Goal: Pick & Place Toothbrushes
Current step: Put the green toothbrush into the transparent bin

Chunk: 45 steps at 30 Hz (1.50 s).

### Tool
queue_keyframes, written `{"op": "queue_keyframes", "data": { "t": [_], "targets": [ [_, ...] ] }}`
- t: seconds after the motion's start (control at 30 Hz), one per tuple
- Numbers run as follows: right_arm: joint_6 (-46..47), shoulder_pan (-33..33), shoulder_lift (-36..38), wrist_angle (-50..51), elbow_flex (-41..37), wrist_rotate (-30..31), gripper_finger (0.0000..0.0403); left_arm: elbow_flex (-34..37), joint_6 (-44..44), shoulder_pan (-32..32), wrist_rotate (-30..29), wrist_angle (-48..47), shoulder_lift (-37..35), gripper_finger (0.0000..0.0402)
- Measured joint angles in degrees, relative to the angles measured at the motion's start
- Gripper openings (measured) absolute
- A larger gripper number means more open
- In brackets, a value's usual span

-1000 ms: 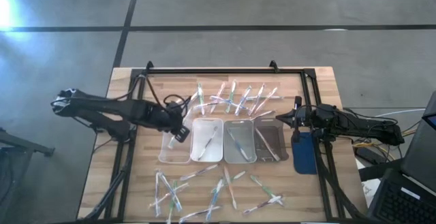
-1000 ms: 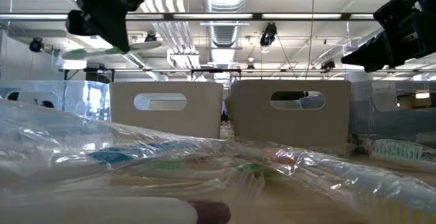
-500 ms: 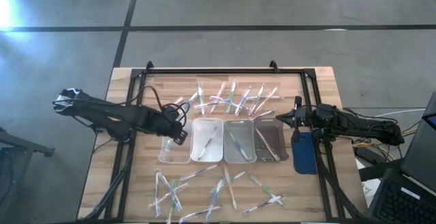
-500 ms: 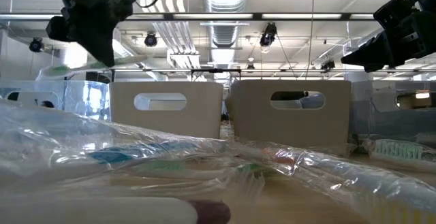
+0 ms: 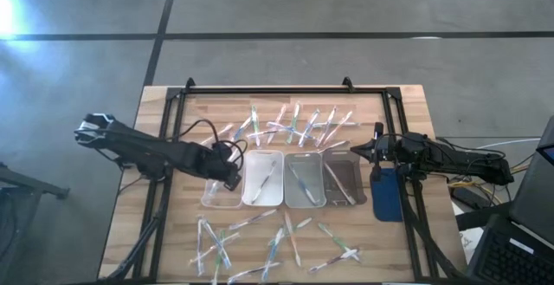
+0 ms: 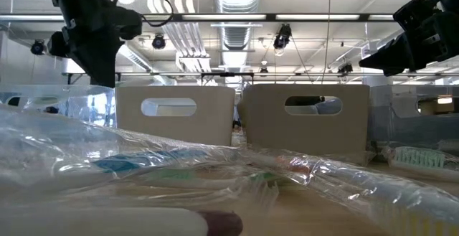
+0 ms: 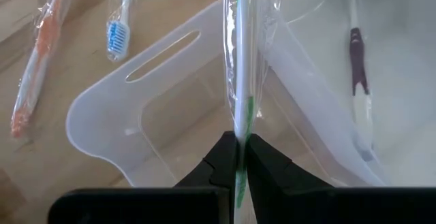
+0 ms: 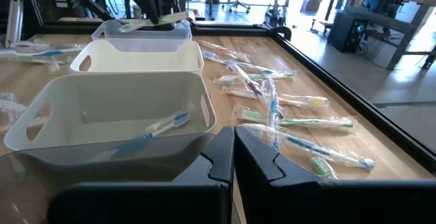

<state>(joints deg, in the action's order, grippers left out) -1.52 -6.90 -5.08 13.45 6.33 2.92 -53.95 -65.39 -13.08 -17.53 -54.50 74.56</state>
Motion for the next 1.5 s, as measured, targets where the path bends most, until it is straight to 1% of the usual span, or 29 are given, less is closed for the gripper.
{"op": "queue_keyframes", "data": {
  "t": [0.1, 0.37, 0.6, 1.0, 1.13, 1.3, 1.5],
  "targets": [
    [0.0, 0.0, 0.0, 0.0, 0.0, 0.0, 0.0008, 0.0, 0.3, -0.2, 0.2, 0.5, 1.4, 0.0025],
    [0.0, 0.0, 0.0, 0.0, 0.0, 0.0, 0.0008, 0.0, 0.4, -0.2, 3.1, 1.5, 5.5, 0.0025],
    [0.0, 0.0, 0.0, 0.0, 0.0, 0.0, 0.0008, 0.0, 0.4, -0.2, 4.4, 2.0, 7.7, 0.0025],
    [0.0, 0.0, 0.0, 0.0, 0.0, 0.0, 0.0008, -0.1, 0.8, -0.2, 4.5, 2.4, 11.2, 0.0025],
    [0.0, 0.0, 0.0, 0.0, 0.0, 0.0, 0.0008, -0.1, 0.9, -0.2, 4.5, 2.6, 11.4, 0.0027],
    [0.0, 0.0, 0.0, 0.0, 0.0, 0.0, 0.0008, -0.1, 1.2, -0.2, 4.5, 2.6, 11.4, 0.0045],
    [0.0, 0.0, 0.0, 0.0, 0.0, 0.0, 0.0008, -0.1, 1.2, -0.2, 4.4, 2.6, 11.4, 0.0086]
  ]
}}
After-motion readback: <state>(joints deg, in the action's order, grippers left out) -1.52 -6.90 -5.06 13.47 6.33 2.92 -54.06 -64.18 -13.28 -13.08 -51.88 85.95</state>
